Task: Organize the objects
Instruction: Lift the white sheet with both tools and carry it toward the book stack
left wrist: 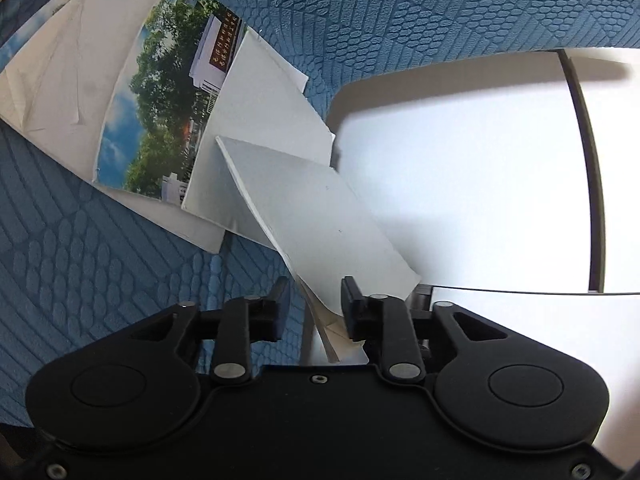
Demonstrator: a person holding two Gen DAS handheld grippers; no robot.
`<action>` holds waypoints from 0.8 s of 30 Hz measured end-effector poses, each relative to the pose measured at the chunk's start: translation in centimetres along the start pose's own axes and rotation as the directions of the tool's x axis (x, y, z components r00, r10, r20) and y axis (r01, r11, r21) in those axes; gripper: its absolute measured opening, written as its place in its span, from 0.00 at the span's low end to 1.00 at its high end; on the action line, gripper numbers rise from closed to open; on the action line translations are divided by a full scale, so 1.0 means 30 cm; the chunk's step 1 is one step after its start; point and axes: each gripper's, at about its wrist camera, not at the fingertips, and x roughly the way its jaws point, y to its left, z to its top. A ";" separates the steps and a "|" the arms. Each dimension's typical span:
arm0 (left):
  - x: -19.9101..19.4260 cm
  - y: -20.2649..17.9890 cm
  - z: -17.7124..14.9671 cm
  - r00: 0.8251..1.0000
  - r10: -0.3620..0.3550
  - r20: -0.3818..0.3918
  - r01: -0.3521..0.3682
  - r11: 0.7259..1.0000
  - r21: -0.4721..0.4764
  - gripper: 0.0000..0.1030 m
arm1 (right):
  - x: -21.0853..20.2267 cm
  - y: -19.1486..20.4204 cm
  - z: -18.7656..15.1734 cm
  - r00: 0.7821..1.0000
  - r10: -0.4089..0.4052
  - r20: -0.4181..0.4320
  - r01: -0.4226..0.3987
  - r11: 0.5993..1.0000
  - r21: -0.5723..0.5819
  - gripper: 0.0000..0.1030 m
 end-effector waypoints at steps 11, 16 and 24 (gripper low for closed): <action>-0.010 0.129 -0.012 0.979 -0.196 -0.058 0.180 0.961 -0.210 0.42 | -0.098 0.140 -0.072 1.000 0.010 0.002 -0.009 0.996 -0.085 0.04; -0.046 0.173 -0.023 0.965 -0.251 -0.074 0.222 0.936 -0.273 0.38 | -0.174 0.186 -0.122 1.000 0.019 -0.002 -0.019 0.991 -0.130 0.04; -0.137 0.173 -0.046 0.954 -0.284 -0.097 0.245 0.923 -0.297 0.19 | -0.254 0.259 -0.246 1.000 0.006 -0.013 -0.009 0.979 -0.204 0.04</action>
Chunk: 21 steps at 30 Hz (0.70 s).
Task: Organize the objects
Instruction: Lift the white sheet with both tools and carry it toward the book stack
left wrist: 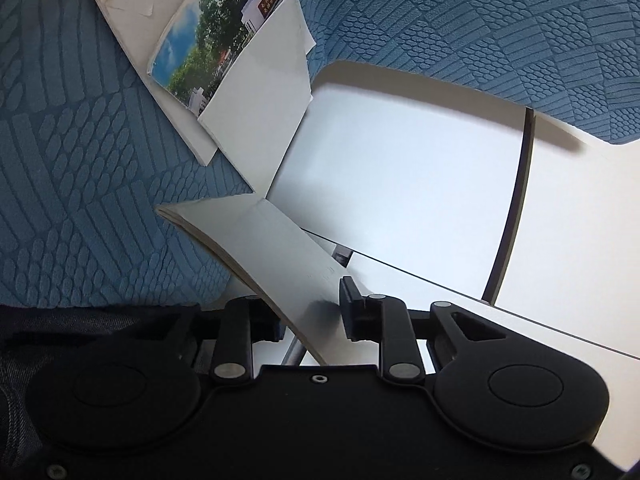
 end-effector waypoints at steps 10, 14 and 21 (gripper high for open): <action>-0.230 -0.103 -0.059 0.997 0.017 0.079 -0.024 0.995 0.092 0.10 | -0.042 0.121 -0.125 0.999 0.033 -0.037 -0.034 0.999 -0.034 0.06; -0.342 -0.146 -0.091 0.990 0.019 0.141 -0.041 0.987 0.154 0.08 | -0.028 0.148 -0.152 0.998 0.016 -0.065 -0.018 0.999 -0.040 0.09; -0.539 -0.180 -0.121 0.976 -0.028 0.214 -0.014 0.981 0.192 0.04 | 0.022 0.227 -0.190 0.993 0.004 -0.120 -0.013 0.997 -0.076 0.11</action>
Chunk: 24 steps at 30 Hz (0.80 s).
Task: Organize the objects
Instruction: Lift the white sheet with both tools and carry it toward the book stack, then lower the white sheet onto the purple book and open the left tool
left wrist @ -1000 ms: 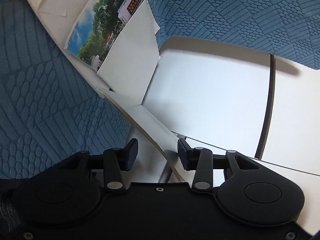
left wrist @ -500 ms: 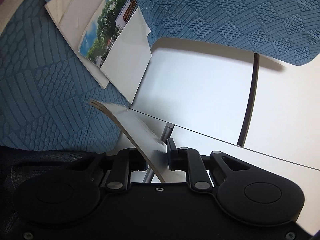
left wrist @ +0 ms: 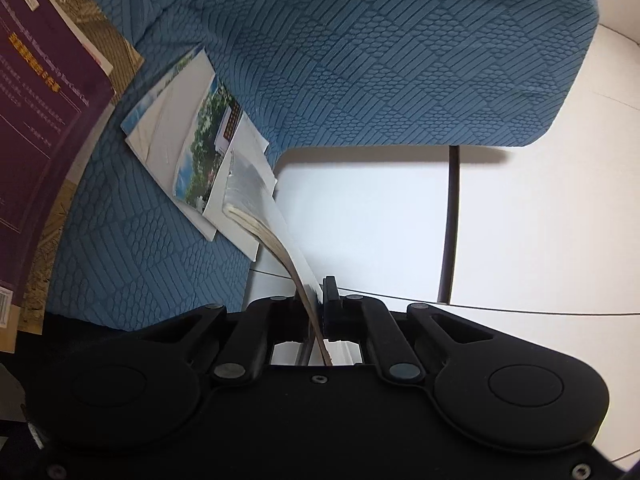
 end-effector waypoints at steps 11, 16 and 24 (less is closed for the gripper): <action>-0.309 -0.099 0.048 0.988 -0.033 0.149 0.016 0.993 0.114 0.04 | 0.100 0.205 -0.050 0.998 0.054 -0.040 -0.060 0.988 -0.139 0.12; -0.421 -0.110 0.067 0.977 -0.029 0.211 -0.006 0.986 0.166 0.04 | 0.157 0.289 -0.087 0.994 0.078 -0.078 -0.092 0.976 -0.196 0.12; -0.544 -0.019 0.085 0.962 0.006 0.272 -0.058 0.981 0.183 0.04 | 0.278 0.338 -0.150 0.980 0.084 -0.178 -0.132 0.951 -0.279 0.13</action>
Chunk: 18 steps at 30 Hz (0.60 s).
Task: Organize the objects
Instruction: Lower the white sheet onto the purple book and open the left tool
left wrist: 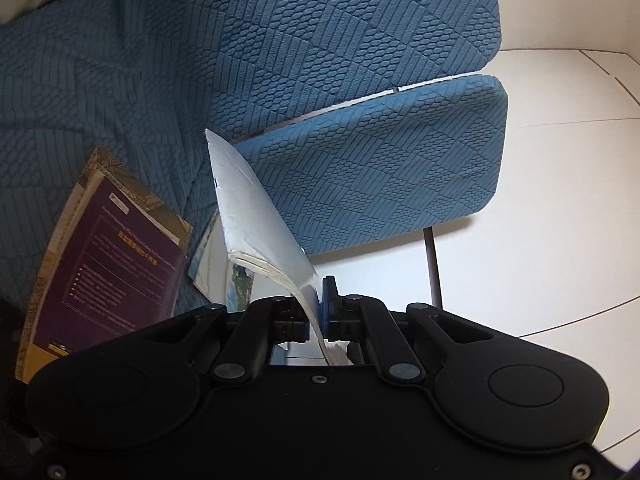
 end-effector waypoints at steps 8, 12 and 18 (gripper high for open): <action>-0.036 0.155 0.004 0.998 0.056 0.019 -0.055 0.998 -0.031 0.04 | 0.156 -0.062 -0.043 0.992 0.023 -0.126 -0.023 1.000 0.000 0.14; -0.040 0.210 0.005 0.997 0.076 0.020 -0.075 0.996 -0.038 0.05 | 0.211 -0.089 -0.054 0.986 0.025 -0.165 -0.028 0.999 -0.017 0.14; -0.038 0.255 -0.023 0.993 0.115 0.024 -0.115 0.993 -0.015 0.05 | 0.267 -0.120 -0.070 0.982 0.006 -0.190 -0.015 0.999 -0.043 0.16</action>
